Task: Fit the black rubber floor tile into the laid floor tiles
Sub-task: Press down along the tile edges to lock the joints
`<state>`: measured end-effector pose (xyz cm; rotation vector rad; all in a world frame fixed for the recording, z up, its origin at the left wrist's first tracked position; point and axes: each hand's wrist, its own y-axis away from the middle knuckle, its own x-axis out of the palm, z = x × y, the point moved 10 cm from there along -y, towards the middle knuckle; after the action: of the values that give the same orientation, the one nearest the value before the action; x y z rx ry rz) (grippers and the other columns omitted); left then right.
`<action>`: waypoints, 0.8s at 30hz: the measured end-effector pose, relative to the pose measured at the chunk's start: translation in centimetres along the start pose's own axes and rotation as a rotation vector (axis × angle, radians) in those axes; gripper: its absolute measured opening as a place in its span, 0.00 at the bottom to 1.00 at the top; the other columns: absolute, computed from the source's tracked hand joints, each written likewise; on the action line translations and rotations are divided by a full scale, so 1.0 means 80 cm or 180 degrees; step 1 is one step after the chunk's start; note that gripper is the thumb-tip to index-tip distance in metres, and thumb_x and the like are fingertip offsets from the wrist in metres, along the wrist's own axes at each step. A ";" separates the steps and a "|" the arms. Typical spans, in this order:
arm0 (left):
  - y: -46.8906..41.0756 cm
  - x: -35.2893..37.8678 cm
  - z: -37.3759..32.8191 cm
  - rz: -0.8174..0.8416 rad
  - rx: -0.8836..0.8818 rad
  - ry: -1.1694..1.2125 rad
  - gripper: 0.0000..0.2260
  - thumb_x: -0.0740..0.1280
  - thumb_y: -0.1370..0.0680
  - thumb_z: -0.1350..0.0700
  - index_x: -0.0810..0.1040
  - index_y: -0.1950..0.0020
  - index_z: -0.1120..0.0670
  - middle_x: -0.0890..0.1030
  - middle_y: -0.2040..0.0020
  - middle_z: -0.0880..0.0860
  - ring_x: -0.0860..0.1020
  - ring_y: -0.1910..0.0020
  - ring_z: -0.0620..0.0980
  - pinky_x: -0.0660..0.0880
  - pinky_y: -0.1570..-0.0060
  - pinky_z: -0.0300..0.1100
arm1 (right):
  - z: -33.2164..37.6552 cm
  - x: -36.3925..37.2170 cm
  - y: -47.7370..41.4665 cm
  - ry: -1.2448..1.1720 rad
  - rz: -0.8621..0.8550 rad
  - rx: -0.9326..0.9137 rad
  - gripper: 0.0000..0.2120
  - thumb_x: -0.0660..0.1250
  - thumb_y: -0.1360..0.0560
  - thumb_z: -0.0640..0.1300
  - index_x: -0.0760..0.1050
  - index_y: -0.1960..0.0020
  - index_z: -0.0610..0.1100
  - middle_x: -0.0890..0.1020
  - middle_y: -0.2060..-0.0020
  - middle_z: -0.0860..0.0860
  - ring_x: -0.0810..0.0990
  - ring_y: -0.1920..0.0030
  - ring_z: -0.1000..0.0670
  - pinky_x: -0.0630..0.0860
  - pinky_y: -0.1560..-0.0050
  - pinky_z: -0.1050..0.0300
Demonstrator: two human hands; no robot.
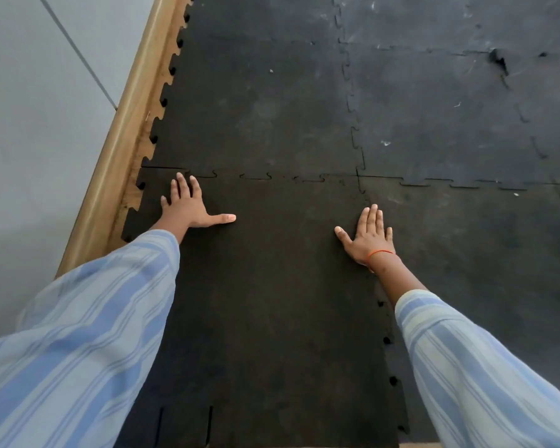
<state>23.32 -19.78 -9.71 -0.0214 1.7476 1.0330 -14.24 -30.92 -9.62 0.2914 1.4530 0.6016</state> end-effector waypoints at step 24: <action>0.222 0.172 -0.152 -0.1393 0.1017 -0.0264 0.33 0.43 0.21 0.37 0.43 0.22 0.54 0.43 0.21 0.57 0.44 0.23 0.55 0.46 0.28 0.61 | -0.022 0.071 0.155 -0.0060 -0.0908 0.0020 0.35 0.41 0.21 0.61 0.40 0.23 0.39 0.41 0.22 0.45 0.39 0.23 0.48 0.37 0.24 0.48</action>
<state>-0.41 -10.34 -8.52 -0.1505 1.7127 0.4280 -18.45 -17.94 -7.98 0.0910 1.4460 0.3621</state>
